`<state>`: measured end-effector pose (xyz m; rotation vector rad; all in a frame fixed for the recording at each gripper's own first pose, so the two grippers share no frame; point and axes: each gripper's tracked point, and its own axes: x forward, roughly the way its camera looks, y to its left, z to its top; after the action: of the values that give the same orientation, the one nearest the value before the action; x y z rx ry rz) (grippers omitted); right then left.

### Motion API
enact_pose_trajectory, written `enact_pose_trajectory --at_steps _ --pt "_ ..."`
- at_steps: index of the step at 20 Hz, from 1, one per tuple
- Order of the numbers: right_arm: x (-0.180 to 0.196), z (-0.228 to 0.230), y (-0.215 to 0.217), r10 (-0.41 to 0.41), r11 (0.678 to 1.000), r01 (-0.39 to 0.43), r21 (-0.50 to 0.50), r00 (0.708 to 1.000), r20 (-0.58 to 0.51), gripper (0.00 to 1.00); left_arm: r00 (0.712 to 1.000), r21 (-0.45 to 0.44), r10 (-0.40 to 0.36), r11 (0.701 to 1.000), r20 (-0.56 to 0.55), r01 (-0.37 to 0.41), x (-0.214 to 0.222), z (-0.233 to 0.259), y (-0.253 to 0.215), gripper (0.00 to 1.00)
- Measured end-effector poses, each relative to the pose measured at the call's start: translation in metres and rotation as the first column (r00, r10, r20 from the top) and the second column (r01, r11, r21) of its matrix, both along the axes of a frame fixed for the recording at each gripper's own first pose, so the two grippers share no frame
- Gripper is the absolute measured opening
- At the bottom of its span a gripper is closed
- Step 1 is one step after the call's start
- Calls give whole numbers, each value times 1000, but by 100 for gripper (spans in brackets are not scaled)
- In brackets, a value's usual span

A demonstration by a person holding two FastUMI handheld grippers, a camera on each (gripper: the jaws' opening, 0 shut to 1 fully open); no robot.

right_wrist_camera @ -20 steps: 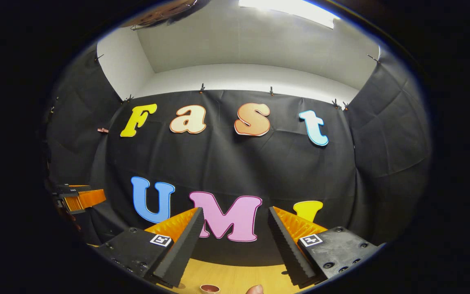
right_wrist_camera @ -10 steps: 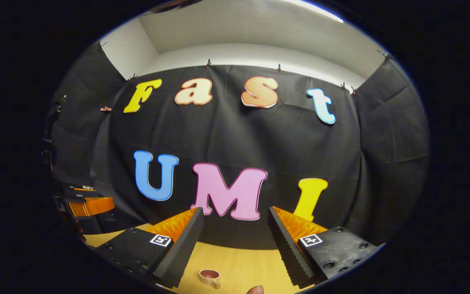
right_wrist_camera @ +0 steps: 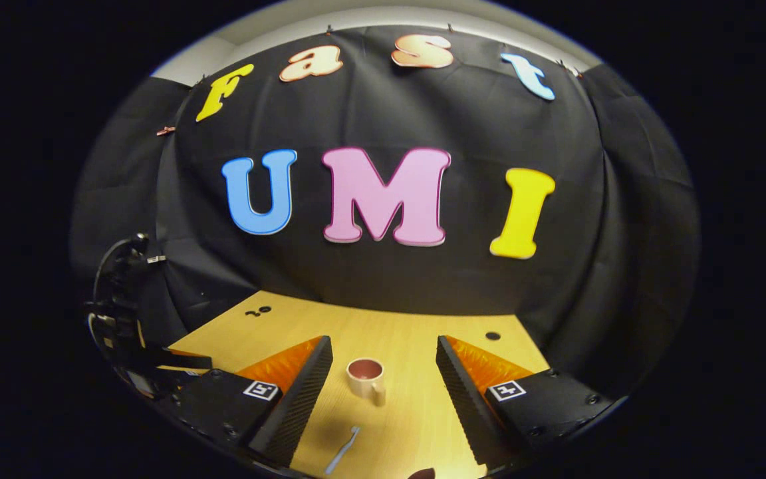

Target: Put the toothbrush and toothpaste on the desktop into the cup, then pick up the cup and place it on the coaster on the desktop.

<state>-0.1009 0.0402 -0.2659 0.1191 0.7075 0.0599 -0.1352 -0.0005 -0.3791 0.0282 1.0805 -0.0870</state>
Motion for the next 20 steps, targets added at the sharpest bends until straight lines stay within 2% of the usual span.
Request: enact_pose_trajectory --at_steps 3,5,10,14,20 --pt "-27 -34 -6 -40 998 44 38 993 -112 97 991 28 -2 1000 -131 6 -27 -43 7 93" --pt "-38 -45 -12 -57 997 64 42 988 -142 98 982 42 -6 999 -191 14 -39 -68 7 93" --pt "-65 -75 -18 -50 998 59 30 970 -239 98 943 102 -60 990 -326 98 -63 -118 9 90" --pt "-75 -83 -16 -30 999 38 26 962 -271 98 919 136 -62 983 -390 124 -75 -143 8 89" --pt "-81 -102 -17 22 997 1 73 950 -312 98 881 183 -52 971 -470 155 -94 -161 11 83"
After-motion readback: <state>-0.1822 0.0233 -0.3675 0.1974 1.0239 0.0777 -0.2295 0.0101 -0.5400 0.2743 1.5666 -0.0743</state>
